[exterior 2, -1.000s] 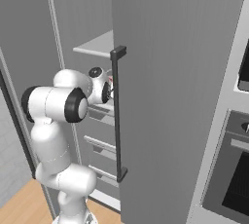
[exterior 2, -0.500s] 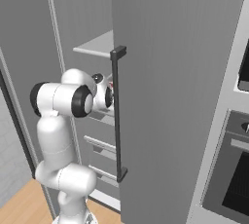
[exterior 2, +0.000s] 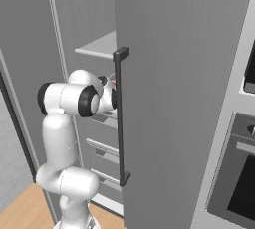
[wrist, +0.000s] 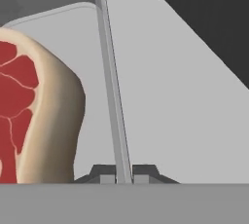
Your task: Take the meat container that has the steak and place it on the second highest rack of the freezer. Then take the vegetable container that has the corn and tomato and place it on the highest rack of the freezer.
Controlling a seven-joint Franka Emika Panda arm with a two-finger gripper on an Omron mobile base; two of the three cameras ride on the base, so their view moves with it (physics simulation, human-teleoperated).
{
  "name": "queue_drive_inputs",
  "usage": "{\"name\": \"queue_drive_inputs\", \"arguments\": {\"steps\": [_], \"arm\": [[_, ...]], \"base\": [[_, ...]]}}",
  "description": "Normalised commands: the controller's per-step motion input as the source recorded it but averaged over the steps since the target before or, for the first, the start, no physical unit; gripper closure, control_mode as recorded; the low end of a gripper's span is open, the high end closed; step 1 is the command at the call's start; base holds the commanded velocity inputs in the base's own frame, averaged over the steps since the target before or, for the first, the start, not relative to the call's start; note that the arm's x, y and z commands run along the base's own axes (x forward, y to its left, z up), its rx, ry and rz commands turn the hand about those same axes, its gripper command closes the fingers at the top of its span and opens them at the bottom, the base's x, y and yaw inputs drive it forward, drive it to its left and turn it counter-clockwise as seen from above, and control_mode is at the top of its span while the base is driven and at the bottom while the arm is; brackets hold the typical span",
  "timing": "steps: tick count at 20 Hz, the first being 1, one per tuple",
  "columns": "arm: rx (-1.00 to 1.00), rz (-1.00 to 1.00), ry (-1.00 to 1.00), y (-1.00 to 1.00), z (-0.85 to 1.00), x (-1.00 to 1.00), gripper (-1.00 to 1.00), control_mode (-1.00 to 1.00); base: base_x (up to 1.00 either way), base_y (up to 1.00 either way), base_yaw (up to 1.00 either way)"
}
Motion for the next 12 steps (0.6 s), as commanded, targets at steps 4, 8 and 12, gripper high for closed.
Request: {"name": "queue_drive_inputs", "arguments": {"steps": [4, 8, 12], "arm": [[0.0, 0.0, 0.0, 0.0, 0.0, 0.02, -1.0, -1.0], [-0.03, 0.0, 0.0, 0.0, 0.18, 0.0, -1.0, -1.0], [0.0, 0.0, -0.05, 0.0, 0.32, 0.0, -1.0, -1.0]], "base": [[0.0, 0.0, 0.0], [0.0, 0.0, 0.0], [0.0, 0.0, 0.0]]}}
